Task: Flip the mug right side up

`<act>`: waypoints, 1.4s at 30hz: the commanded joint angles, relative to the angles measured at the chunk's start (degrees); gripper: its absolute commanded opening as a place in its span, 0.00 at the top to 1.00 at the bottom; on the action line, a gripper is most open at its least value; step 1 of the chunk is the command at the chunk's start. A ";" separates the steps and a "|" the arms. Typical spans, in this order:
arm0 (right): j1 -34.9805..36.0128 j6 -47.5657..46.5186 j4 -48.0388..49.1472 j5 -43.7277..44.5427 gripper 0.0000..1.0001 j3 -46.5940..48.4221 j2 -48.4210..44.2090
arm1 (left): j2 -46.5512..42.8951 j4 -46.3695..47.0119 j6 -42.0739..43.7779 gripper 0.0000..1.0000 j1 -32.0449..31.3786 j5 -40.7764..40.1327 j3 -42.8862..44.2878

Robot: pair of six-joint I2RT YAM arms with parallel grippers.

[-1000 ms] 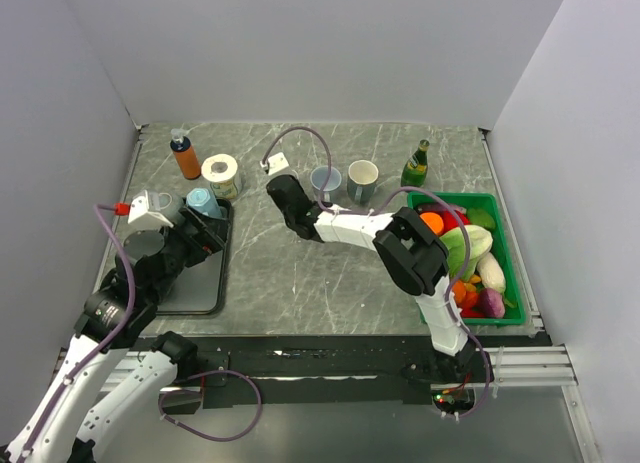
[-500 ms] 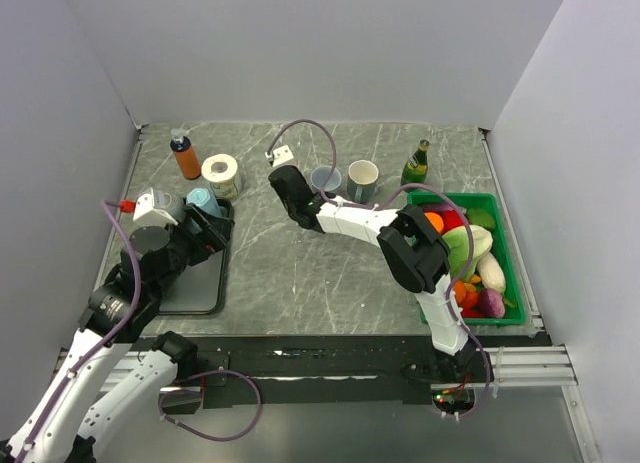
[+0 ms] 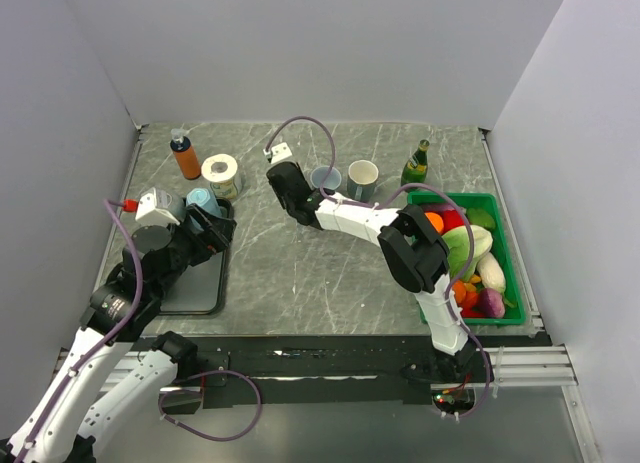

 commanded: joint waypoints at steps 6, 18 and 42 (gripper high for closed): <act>-0.09 3.95 -2.62 -2.06 0.39 0.54 -2.82 | 0.16 1.83 -0.81 0.04 -0.16 0.45 -0.48; 0.00 6.86 -5.78 -4.26 0.13 -2.27 -13.10 | 3.59 0.77 -2.03 0.04 -0.16 -1.83 -1.09; -0.09 19.25 -12.21 -15.60 0.02 -29.68 -46.33 | 42.51 6.31 0.07 0.04 11.61 -13.63 6.28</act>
